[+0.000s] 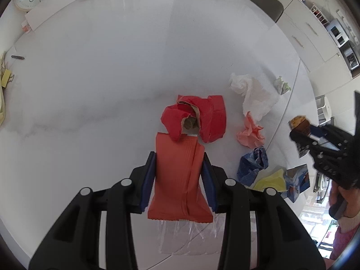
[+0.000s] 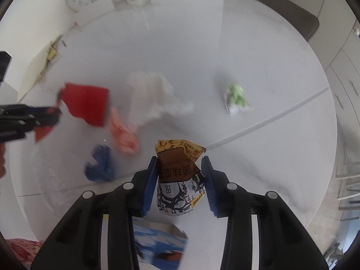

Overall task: Collect trash
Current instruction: 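Grasp the brown-and-white snack wrapper with the right tool, then carry both items to the wastebasket and open both tools over it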

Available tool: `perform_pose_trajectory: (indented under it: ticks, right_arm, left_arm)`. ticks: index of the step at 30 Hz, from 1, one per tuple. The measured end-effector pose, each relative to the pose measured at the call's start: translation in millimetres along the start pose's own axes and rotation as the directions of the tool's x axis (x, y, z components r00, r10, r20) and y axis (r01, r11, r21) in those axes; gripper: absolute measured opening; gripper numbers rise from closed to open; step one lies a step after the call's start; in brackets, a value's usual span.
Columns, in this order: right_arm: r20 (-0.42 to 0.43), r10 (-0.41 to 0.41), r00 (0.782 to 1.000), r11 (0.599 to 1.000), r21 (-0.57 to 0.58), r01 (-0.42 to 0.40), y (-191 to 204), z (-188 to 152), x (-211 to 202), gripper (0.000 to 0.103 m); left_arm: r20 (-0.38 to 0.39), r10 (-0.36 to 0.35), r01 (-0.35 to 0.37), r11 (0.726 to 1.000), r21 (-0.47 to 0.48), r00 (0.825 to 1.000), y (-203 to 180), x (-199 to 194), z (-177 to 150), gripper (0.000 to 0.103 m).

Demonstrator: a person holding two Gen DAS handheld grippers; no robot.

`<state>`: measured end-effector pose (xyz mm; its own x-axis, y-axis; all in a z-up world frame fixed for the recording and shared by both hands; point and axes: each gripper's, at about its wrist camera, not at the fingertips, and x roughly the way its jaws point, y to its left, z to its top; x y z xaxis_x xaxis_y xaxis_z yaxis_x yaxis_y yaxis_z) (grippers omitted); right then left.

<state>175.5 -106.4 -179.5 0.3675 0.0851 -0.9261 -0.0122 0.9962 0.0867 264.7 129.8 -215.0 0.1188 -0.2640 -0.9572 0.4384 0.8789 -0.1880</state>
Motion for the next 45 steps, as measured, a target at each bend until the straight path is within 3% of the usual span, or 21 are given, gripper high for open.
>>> perform_pose_trajectory:
  ticks: [6, 11, 15, 19, 22, 28, 33, 45]
  right_arm:
    - [0.032, 0.050, 0.998, 0.999, -0.023, -0.050, 17, 16, -5, 0.039]
    - [0.025, 0.063, 0.998, 0.998, -0.030, -0.062, 27, 17, -2, 0.040]
    - [0.027, 0.125, 0.992, 0.992, -0.024, -0.124, 33, 19, -2, 0.040]
    - [0.046, 0.162, 0.986, 0.985, -0.064, -0.159, 55, 32, -4, 0.039]
    - [0.063, 0.182, 0.981, 0.982, -0.067, -0.177, 58, 35, -12, 0.040]
    - [0.081, 0.181, 0.980, 0.983, -0.048, -0.178, 52, 35, -23, 0.040]
    - [0.085, 0.152, 0.985, 0.988, 0.000, -0.153, 34, 23, -30, 0.040]
    - [0.089, 0.096, 0.991, 0.987, 0.121, -0.106, -5, -13, -45, 0.040]
  left_arm:
    - [-0.060, 0.139, -0.137, 0.990, 0.028, 0.988, 3, 10, 5, 0.038]
    - [-0.073, 0.204, -0.199, 0.978, 0.067, 0.976, 12, 7, 10, 0.038]
    - [-0.068, 0.120, -0.117, 0.992, 0.051, 0.990, 23, 2, 12, 0.038]
    - [-0.056, 0.103, -0.102, 0.994, 0.030, 0.993, 30, -1, 12, 0.038]
    - [-0.018, 0.035, -0.035, 0.999, 0.005, 0.999, 34, -13, 8, 0.038]
    - [0.060, -0.093, 0.092, 0.996, 0.011, 0.994, 18, -29, 11, 0.038]
    - [0.060, -0.099, 0.096, 0.993, 0.062, 0.993, -8, -11, 23, 0.038]
    - [0.079, -0.120, 0.114, 0.990, 0.077, 0.990, -29, 2, 54, 0.038]
